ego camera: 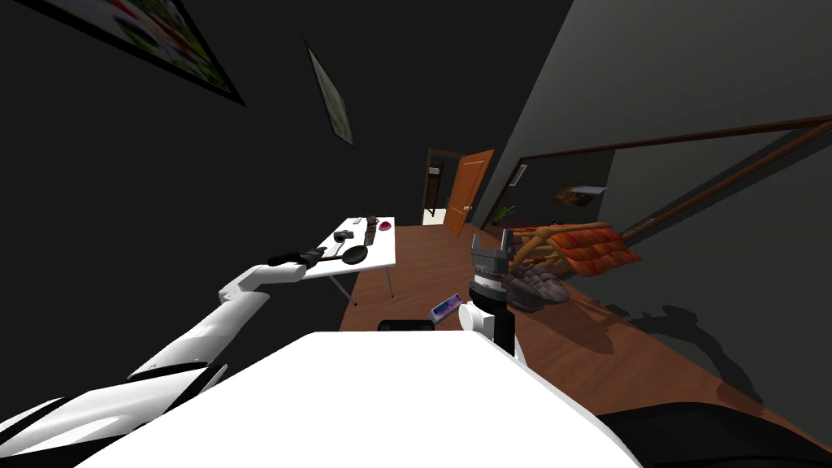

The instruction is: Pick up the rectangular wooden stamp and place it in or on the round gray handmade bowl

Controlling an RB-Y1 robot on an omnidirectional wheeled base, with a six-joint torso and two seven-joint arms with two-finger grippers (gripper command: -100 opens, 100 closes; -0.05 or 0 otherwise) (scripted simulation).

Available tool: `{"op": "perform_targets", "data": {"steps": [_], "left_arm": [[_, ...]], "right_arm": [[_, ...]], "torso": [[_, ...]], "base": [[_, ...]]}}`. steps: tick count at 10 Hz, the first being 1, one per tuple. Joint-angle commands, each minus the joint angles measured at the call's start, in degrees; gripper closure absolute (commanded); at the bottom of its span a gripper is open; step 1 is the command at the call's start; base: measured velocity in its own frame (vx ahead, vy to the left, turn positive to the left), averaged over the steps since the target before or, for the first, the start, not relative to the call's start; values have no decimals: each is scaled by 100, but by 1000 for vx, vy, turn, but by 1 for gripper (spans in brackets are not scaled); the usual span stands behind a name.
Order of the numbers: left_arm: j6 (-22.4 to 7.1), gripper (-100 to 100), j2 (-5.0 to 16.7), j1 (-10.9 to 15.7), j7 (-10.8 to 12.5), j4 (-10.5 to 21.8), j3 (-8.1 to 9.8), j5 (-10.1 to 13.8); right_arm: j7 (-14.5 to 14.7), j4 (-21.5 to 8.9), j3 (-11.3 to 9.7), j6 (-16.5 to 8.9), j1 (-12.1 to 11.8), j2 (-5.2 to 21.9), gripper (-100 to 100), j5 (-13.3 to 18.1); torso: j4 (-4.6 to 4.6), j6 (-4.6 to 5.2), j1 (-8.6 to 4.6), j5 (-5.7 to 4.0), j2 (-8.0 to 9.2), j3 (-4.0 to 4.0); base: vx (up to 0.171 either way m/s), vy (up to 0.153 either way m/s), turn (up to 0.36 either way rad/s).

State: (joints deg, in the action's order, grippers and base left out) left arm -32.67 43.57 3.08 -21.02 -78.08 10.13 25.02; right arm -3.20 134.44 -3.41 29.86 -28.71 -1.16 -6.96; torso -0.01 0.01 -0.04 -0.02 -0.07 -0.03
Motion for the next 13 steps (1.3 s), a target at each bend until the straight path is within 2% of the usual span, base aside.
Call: {"op": "perform_targets", "data": {"steps": [1,2,4,5,6,7,8,9,10,11,12,13], "left_arm": [[-271,-100,98,83,-11,225,12,63],[-410,-100,295,255,-34,493,19,197],[-612,-100,295,255,-34,585,19,197],[-817,-100,485,422,-48,848,21,325],[-950,-100,485,422,-48,945,21,325],[-1141,-100,666,582,-54,1134,17,448],[-1283,-100,666,582,-54,1302,17,448],[-1470,-100,836,735,-53,1508,7,564],[-1609,-100,836,735,-53,1643,7,564],[-1811,-100,995,879,-45,1835,-8,674],[-1928,-100,995,879,-45,2004,-8,674],[-2078,-100,1142,1014,-30,2314,-27,778]], "right_arm": [[0,0,0,0,0,0,0,0],[0,0,0,0,0,0,0,0],[0,0,0,0,0,0,0,0],[0,0,0,0,0,0,0,0],[0,0,0,0,0,0,0,0],[0,0,0,0,0,0,0,0],[0,0,0,0,0,0,0,0],[0,0,0,0,0,0,0,0],[0,0,0,0,0,0,0,0],[0,0,0,0,0,0,0,0],[0,0,0,0,0,0,0,0],[0,0,0,0,0,0,0,0]], "torso": [[0,0,0,0,0,0],[-1,0,4,2,-3,-2],[-3,-1,-12,-1,-8,-5],[0,-2,-11,-1,2,1],[0,1,-7,-1,0,0],[-1,0,-2,0,-3,-2],[-2,2,5,1,-8,-5],[-2,-2,6,3,-5,-3],[-2,0,9,2,-7,-4],[-2,-1,6,4,-6,-4],[-3,3,10,3,-11,-6],[-3,-2,9,5,-8,-5]], "base": [[18,5,-69],[43,-23,-187],[11,-36,-15],[11,-21,-66],[21,-5,-90],[31,14,-119],[20,11,-70],[29,19,-86],[26,11,-62],[37,25,-118],[27,20,-93],[24,14,-80]]}}
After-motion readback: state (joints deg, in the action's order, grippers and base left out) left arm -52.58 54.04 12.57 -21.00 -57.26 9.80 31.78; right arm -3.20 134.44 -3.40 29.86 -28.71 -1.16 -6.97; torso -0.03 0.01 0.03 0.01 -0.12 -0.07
